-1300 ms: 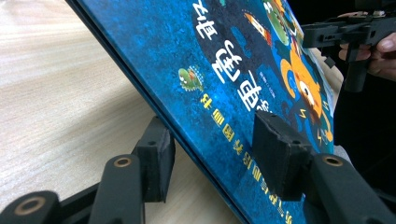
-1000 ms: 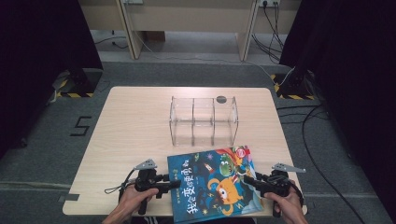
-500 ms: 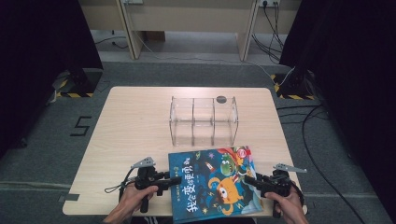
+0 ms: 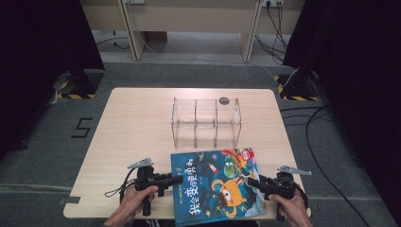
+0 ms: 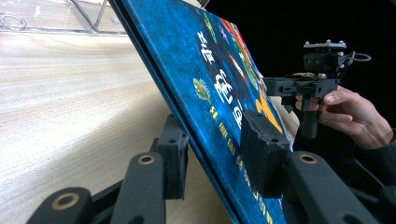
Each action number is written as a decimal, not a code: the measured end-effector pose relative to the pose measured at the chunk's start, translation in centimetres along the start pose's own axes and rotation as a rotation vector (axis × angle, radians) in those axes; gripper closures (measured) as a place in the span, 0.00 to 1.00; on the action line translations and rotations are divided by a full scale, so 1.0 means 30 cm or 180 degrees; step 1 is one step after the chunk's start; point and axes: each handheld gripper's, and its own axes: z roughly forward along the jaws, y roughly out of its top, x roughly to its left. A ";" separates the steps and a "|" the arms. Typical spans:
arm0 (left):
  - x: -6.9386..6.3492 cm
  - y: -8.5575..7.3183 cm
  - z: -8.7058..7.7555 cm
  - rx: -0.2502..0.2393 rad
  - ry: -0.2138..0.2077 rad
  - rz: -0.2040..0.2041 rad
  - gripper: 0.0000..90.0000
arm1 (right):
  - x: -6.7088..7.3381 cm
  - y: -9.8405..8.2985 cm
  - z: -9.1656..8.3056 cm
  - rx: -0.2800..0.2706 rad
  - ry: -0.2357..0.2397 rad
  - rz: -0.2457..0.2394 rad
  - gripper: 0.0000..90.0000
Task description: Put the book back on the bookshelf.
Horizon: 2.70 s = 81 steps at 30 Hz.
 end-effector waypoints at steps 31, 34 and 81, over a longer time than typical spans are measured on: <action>-0.102 0.075 -0.003 -0.0076 0.0174 0.0019 0.68 | 0.293 -0.141 -0.057 0.0032 -0.0279 -0.1174 0.35; -0.100 0.075 -0.002 -0.0074 0.0179 0.0008 0.68 | 0.323 -0.164 -0.050 0.0081 -0.0243 -0.1263 0.34; -0.098 0.074 -0.001 -0.0037 0.0209 -0.0059 0.67 | 0.536 -0.239 0.158 0.0145 -0.1421 -0.2946 0.34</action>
